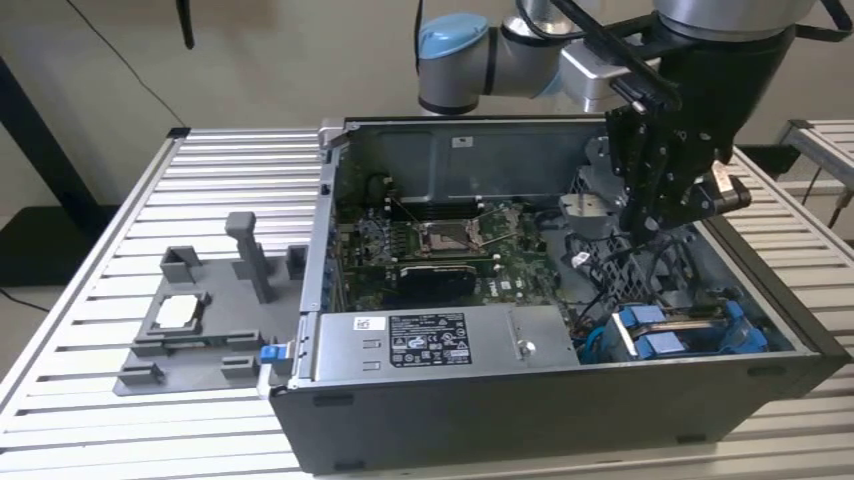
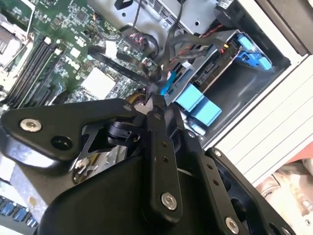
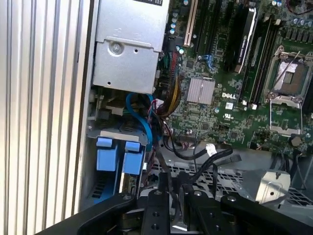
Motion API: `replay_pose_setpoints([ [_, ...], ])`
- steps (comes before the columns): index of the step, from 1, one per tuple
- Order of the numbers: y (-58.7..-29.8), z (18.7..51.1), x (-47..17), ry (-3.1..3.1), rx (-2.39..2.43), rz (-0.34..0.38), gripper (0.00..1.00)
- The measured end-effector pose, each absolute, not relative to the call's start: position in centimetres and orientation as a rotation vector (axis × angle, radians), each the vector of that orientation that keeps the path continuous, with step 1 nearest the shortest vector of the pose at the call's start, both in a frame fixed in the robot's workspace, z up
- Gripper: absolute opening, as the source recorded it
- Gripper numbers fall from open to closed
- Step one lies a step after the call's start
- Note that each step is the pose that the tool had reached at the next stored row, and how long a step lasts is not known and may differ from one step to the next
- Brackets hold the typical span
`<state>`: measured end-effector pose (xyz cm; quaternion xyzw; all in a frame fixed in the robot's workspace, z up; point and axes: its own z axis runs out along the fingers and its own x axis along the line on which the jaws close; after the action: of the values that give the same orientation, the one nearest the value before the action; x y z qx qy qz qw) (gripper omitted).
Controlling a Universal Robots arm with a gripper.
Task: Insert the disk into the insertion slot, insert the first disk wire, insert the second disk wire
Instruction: 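Insert the second disk wire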
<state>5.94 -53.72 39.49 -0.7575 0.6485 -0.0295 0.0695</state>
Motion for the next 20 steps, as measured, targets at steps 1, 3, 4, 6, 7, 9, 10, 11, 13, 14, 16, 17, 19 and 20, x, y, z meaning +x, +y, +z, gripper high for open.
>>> replay_pose_setpoints([
  [1,-53.5,39.3,5.8,1.949,-2.28,-0.092,0.23],
  [3,-53.3,39.0,5.6,1.941,-2.282,-0.097,0.23],
  [4,-53.2,38.8,5.6,1.937,-2.283,-0.101,0.23],
  [6,-53.2,38.6,5.4,1.93,-2.285,-0.108,0.23],
  [7,-53.2,38.6,5.4,1.928,-2.287,-0.112,0.23],
  [9,-53.2,38.5,5.4,1.923,-2.288,-0.123,0.23],
  [10,-53.2,38.5,5.4,1.921,-2.288,-0.128,0.23],
  [11,-53.2,38.4,5.4,1.919,-2.287,-0.133,0.23],
  [13,-53.2,38.4,5.4,1.915,-2.288,-0.14,0.23],
  [14,-53.2,38.3,5.4,1.915,-2.288,-0.141,0.23],
  [16,-53.2,38.2,5.3,1.913,-2.287,-0.143,0.23],
  [17,-53.2,38.2,5.3,1.912,-2.287,-0.144,0.23],
  [19,-53.2,38.1,5.3,1.912,-2.287,-0.145,0.21],
  [20,-53.2,38.1,5.3,1.911,-2.286,-0.145,0.21],
])
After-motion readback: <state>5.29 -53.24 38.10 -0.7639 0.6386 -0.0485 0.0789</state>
